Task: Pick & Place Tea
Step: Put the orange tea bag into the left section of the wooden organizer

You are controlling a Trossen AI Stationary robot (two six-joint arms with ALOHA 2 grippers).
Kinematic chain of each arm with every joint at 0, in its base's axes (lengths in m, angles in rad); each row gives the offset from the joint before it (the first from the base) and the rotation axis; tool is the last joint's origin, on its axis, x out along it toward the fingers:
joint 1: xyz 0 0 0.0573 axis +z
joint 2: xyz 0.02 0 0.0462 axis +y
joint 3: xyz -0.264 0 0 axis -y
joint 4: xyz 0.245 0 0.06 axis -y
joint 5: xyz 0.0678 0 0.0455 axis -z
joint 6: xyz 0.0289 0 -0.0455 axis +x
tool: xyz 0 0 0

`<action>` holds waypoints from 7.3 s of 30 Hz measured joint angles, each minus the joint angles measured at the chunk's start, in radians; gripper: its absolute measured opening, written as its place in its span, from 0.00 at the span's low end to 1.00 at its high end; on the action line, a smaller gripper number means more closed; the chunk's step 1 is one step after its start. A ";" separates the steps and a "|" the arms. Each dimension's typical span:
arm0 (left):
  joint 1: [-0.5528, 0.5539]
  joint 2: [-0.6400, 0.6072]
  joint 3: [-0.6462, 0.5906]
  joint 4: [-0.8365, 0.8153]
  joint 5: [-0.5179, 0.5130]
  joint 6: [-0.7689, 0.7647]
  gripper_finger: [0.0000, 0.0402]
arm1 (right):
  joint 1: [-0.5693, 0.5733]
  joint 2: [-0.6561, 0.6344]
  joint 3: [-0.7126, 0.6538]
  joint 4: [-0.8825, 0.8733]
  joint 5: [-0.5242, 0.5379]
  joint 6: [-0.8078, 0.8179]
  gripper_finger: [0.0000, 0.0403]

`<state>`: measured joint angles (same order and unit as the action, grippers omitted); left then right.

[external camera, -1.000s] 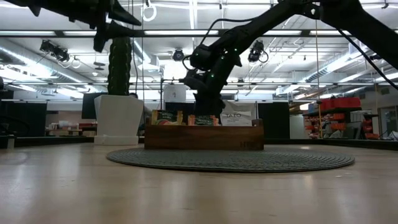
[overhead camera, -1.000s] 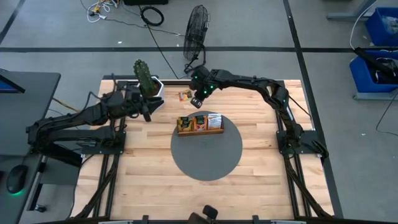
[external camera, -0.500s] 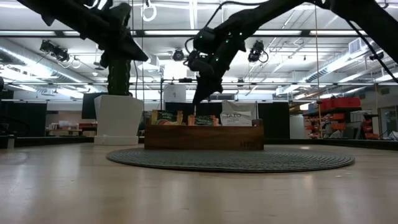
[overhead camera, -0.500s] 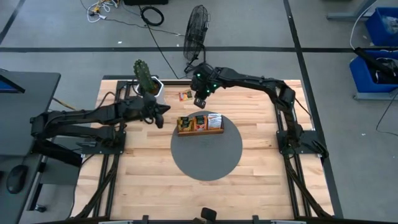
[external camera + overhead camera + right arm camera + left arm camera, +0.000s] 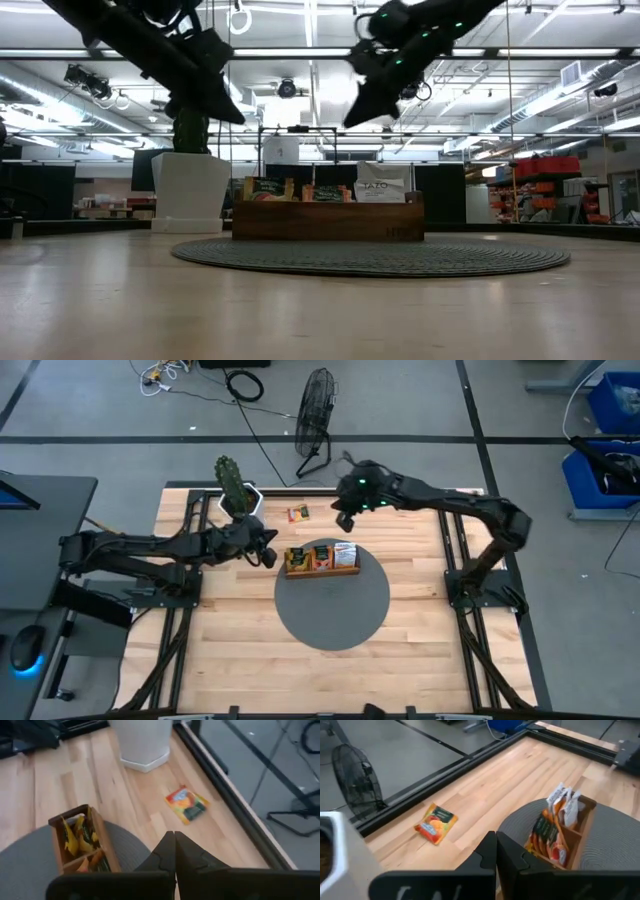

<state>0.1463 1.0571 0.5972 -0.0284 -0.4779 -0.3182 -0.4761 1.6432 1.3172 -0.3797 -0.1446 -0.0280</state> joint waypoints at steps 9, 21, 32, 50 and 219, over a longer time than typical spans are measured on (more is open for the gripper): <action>0.005 0.207 0.141 -0.032 -0.016 0.001 0.00 | -0.038 -0.271 -0.212 -0.003 0.058 0.021 0.00; 0.055 0.567 0.500 -0.234 -0.002 -0.032 0.00 | -0.116 -0.589 -0.425 -0.024 0.059 0.046 0.00; 0.196 0.686 0.652 -0.376 0.079 -0.063 0.00 | -0.121 -0.706 -0.566 -0.028 0.059 0.102 0.00; 0.282 0.742 0.657 -0.413 0.150 0.123 0.00 | -0.121 -0.720 -0.582 -0.004 0.058 0.124 0.00; -0.130 0.491 0.748 -0.760 0.091 -0.420 0.44 | -0.123 -0.713 -0.583 -0.033 0.073 0.000 0.00</action>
<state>0.0159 1.5482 1.3447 -0.7884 -0.3872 -0.7385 -0.5991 0.9298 0.7341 -0.4122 -0.0712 -0.0279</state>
